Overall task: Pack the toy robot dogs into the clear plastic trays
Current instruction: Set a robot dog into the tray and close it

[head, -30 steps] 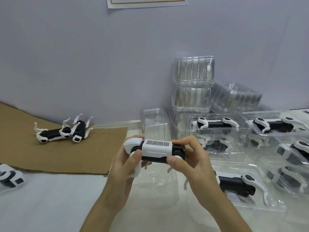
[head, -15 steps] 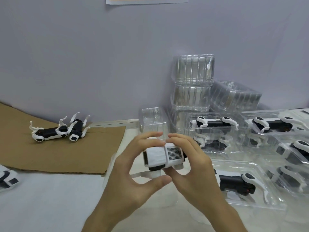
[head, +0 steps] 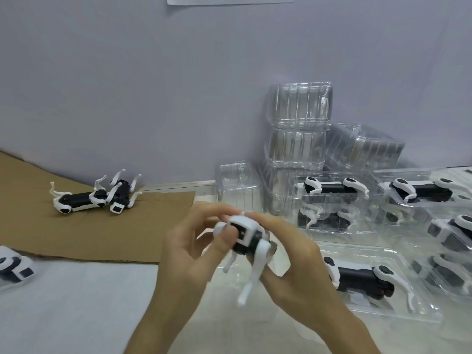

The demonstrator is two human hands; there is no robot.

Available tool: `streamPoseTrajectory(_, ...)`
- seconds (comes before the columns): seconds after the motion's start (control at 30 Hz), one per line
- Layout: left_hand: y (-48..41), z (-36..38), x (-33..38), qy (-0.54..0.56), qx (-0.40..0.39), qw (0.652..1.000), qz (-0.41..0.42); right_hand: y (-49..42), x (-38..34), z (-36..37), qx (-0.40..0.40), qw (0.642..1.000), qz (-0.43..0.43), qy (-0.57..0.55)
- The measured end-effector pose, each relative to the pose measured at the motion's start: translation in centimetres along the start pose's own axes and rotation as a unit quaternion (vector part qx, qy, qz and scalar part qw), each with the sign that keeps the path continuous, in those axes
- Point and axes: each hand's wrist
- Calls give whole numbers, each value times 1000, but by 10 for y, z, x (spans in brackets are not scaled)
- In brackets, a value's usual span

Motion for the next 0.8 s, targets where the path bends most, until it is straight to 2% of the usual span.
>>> streamPoseTrajectory(0.1,-3,-9,-6,146,71,984,-69,0,-1,-1,57,998,6,10)
streamPoseTrajectory(0.13,-4,-13,-8,164,75,979,-94,0,-1,-1,64,998,5,12)
streamPoseTrajectory(0.23,-6,-33,-16,101,24,983,-154,-1,-2,1,70,997,14,17)
streamPoseTrajectory(0.3,-5,-50,-26,-3,-1,981,-193,-3,-2,-1,86,996,31,-15)
streamPoseTrajectory(0.37,0,-60,-40,-82,-27,965,-246,-4,-3,-5,111,992,44,-48)
streamPoseTrajectory(0.47,14,-63,-59,-79,-51,944,-315,-6,-4,-8,129,988,61,-63)
streamPoseTrajectory(0.53,20,-61,-67,-49,-51,946,-318,-5,-4,-6,117,989,76,-54)
streamPoseTrajectory(0.63,22,-61,-71,-63,-20,948,-312,-2,0,-1,46,994,97,-14)
streamPoseTrajectory(0.73,23,-58,-71,-55,-17,945,-322,1,1,4,-33,996,83,24)
streamPoseTrajectory(0.8,27,-55,-72,-45,-8,946,-322,2,0,6,-57,996,69,28)
Point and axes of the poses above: each hand's wrist, its own y-axis away from the middle knuckle, its own z-axis out of the palm, x = y × z, and after that the axes turned 9 degrees about -x, right-handed
